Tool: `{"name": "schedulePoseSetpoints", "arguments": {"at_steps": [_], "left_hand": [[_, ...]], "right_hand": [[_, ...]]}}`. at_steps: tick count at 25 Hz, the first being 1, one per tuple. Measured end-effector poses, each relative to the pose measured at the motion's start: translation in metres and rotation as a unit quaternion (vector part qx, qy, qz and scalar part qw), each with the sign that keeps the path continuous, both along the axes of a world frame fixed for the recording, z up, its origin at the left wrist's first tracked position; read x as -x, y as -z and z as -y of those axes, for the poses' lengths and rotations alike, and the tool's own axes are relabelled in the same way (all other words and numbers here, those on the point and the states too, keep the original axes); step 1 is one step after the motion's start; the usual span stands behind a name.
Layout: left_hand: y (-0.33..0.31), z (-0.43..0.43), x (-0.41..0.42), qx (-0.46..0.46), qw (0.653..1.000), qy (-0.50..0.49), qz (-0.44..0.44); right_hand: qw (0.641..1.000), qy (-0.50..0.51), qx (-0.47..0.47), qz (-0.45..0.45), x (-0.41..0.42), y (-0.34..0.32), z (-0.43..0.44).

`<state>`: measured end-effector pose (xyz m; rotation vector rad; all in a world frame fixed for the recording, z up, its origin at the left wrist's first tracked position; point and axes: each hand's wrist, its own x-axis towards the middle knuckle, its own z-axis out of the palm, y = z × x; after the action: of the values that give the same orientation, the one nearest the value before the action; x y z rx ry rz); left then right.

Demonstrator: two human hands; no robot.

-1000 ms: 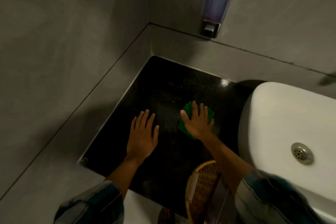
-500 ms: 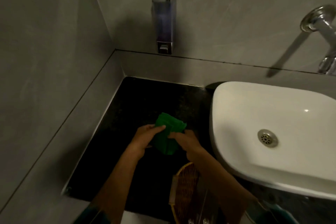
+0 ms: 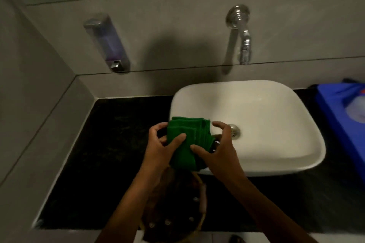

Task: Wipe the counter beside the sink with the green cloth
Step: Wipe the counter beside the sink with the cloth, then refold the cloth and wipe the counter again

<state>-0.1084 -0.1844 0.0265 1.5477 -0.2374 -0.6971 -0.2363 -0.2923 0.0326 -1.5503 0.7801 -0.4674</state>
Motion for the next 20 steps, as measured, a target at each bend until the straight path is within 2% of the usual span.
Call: {"name": "schedulePoseSetpoints", "arguments": {"at_steps": [3,5,8,10,13,15,17,19,20], "left_hand": [[0.004,0.078,0.063,0.016,0.993,0.111,0.026],[0.008,0.126,0.104,0.020,0.982,0.185,0.037],[0.010,0.186,0.156,0.017,0.968,0.237,0.076],[0.007,0.207,0.177,0.026,0.962,0.256,0.090],[0.001,0.212,0.192,0.007,0.944,0.290,0.154],[-0.002,0.185,0.195,-0.013,0.924,0.322,0.206],[0.002,0.149,0.200,-0.035,0.913,0.346,0.213],[0.006,0.047,0.154,-0.106,0.939,0.238,0.227],[0.008,0.047,0.154,-0.094,0.946,0.225,0.215]], "right_hand": [[0.995,0.099,-0.010,-0.015,0.075,-0.001,0.070],[0.990,0.140,0.018,-0.026,0.122,0.002,0.113],[0.979,0.186,0.082,-0.030,0.172,0.006,0.161],[0.978,0.188,0.082,-0.022,0.192,0.008,0.179],[0.989,0.144,0.024,0.005,0.216,0.011,0.190],[0.996,0.093,-0.007,0.013,0.225,0.020,0.176],[0.999,0.039,-0.023,-0.024,0.231,0.025,0.158],[0.989,-0.139,-0.044,-0.041,0.151,0.039,0.087],[0.989,-0.133,-0.035,-0.050,0.152,0.035,0.085]]}}
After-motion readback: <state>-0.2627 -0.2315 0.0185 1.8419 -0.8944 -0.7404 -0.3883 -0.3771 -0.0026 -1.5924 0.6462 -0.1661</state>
